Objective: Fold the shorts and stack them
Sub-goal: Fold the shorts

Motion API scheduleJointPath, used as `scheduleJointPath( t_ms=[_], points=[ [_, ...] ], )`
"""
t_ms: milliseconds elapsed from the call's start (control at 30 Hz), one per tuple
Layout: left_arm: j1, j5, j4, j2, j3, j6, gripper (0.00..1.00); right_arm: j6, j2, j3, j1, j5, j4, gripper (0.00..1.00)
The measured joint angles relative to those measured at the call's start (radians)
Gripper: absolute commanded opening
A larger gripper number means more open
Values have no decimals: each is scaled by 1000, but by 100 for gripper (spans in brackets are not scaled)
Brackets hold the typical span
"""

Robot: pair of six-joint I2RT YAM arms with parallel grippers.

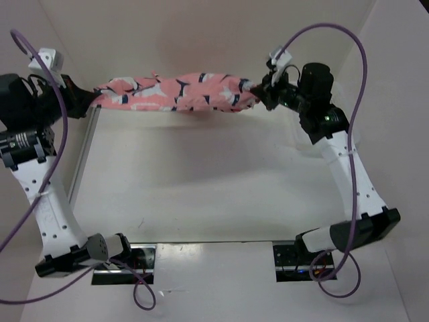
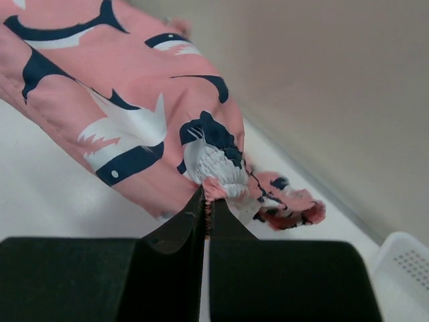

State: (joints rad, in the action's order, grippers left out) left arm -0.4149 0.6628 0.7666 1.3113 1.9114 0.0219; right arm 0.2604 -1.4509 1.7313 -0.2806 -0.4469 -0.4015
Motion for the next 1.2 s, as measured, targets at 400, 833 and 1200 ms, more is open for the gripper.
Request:
scheduleJointPath(
  t_ms=[400,833,1200],
  points=[
    [2,-48,250,-217,-354,2,0,227,324,-675,-1,-222,-296,0],
    [214,-88,94,222,-247,3,0,176,257,-705,0,-254,-402,0],
    [435,-219,33,756,260,0,0,-205,85,-690,242,-375,-359,0]
  ],
)
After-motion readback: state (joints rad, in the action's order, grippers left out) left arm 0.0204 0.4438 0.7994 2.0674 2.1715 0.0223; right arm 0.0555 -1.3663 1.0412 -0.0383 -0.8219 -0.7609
